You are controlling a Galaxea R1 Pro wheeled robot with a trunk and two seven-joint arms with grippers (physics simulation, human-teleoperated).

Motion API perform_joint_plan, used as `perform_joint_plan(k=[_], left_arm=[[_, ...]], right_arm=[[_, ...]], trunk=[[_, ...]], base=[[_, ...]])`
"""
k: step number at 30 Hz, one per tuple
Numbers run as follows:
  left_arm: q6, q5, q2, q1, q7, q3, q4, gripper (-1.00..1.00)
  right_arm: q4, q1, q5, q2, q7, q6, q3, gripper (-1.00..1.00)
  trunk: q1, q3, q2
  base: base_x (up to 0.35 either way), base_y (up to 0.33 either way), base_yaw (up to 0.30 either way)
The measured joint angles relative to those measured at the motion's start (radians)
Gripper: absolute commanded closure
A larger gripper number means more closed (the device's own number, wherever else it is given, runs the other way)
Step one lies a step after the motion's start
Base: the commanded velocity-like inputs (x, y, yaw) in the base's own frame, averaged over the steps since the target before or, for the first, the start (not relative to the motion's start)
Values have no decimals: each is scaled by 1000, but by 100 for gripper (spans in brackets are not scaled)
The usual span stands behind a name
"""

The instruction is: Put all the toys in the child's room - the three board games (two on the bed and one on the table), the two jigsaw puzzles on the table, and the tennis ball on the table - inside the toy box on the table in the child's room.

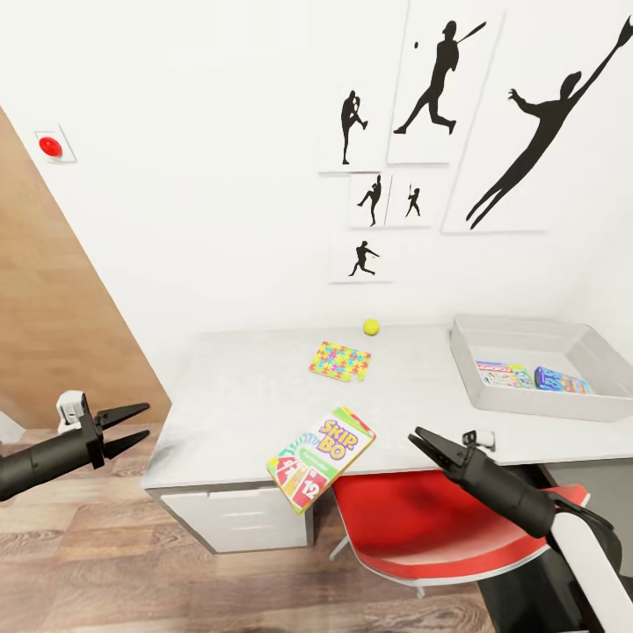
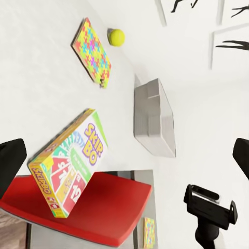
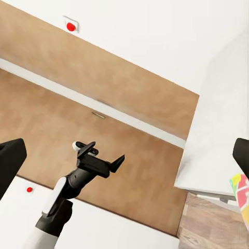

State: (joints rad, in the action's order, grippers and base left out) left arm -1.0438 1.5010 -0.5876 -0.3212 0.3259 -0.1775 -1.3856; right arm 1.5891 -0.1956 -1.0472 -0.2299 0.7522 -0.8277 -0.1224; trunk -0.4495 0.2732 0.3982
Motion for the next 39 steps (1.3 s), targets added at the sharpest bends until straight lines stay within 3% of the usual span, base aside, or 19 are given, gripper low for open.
perform_joint_plan(k=[21, 34, 39], left_arm=[[3, 0, 1, 0, -1, 48, 0, -100], [8, 0, 2, 0, -2, 53, 0, -100], [11, -7, 21, 0, -3, 70, 0, -100]], right_arm=[[0, -1, 0, -3, 1, 0, -7, -100], [0, -1, 0, -3, 1, 0, -7, -100], [0, -2, 0, -3, 1, 0, -7, -100]], trunk=[[0, 0, 0], [0, 0, 0], [0, 0, 0]], base=[[-161, -141, 0], [-98, -141, 0], [-5, -7, 0]])
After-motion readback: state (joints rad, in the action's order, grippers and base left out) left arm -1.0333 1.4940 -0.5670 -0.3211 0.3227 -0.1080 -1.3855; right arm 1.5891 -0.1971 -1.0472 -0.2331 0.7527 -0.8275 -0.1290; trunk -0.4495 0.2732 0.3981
